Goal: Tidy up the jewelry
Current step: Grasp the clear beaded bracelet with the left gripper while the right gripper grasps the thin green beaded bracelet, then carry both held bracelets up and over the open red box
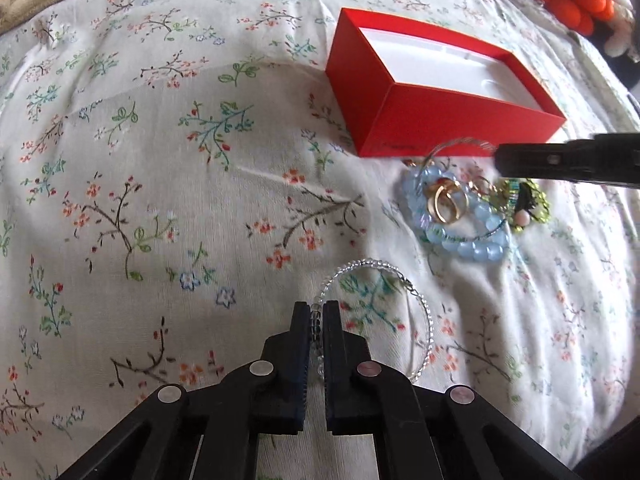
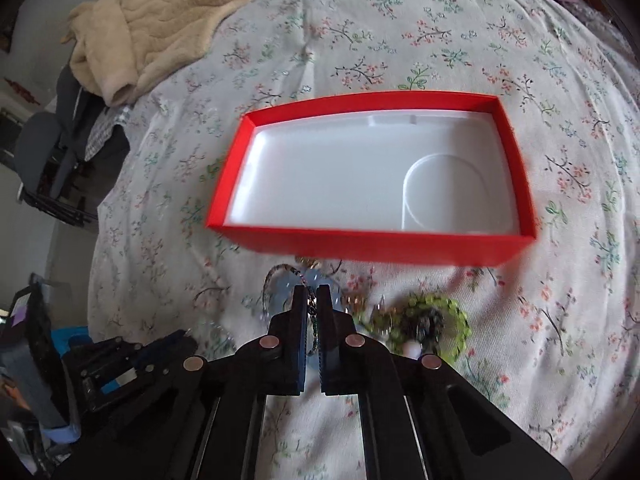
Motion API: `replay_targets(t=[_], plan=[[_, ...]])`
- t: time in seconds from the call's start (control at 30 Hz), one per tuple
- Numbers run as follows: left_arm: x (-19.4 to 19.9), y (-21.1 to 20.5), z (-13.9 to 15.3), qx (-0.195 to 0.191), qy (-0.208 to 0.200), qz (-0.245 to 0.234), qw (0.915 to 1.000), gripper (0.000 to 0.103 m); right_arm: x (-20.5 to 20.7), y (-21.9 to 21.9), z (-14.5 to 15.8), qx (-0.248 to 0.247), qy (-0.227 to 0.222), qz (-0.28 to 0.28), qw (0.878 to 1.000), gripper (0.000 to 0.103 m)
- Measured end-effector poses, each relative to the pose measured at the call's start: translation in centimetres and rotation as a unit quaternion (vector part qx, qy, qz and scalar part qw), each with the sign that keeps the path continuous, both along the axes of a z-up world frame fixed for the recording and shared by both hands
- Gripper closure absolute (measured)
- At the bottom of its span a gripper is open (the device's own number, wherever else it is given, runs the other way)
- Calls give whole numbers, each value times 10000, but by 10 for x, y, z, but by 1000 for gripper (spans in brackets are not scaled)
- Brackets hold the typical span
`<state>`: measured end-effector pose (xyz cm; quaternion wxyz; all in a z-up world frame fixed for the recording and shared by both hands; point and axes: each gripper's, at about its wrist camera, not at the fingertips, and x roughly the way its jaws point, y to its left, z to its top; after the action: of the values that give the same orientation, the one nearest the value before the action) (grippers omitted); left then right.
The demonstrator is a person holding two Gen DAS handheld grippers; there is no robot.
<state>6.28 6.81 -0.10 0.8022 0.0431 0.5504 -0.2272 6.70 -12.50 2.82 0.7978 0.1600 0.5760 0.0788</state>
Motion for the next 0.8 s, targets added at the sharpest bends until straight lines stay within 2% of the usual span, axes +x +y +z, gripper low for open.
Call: replay_targets(t=[0.27, 0.53, 0.57, 0.63, 0.67, 0.7, 0.73, 0.8], plan=[[-10, 10, -1, -54, 120, 40, 9999, 103, -43, -33, 14, 127, 53, -182, 9997, 99], [-22, 16, -2, -3, -32, -84, 10000, 102, -78, -67, -8, -82, 449, -269, 9986, 98], [-23, 16, -1, 25, -108, -131, 9999, 98, -80, -71, -12, -150, 487, -321, 9982, 96], [-27, 14, 4, 105, -318, -294, 9990, 77, -80, -77, -14, -147, 430, -322, 9984, 89], [-31, 13, 7, 149, -497, -377, 9979, 55, -80, -78, -12, -166, 334, -279, 9989, 81], [-34, 12, 10, 165, -649, -436, 9968, 38, -82, -79, -10, -220, 241, -260, 9991, 55], [-39, 12, 13, 148, -826, -530, 9951, 33, -84, -80, -7, -294, 104, -253, 9992, 33], [-45, 12, 15, 97, -973, -749, 9924, 26, -90, -76, -3, -374, -165, -132, 9991, 26]])
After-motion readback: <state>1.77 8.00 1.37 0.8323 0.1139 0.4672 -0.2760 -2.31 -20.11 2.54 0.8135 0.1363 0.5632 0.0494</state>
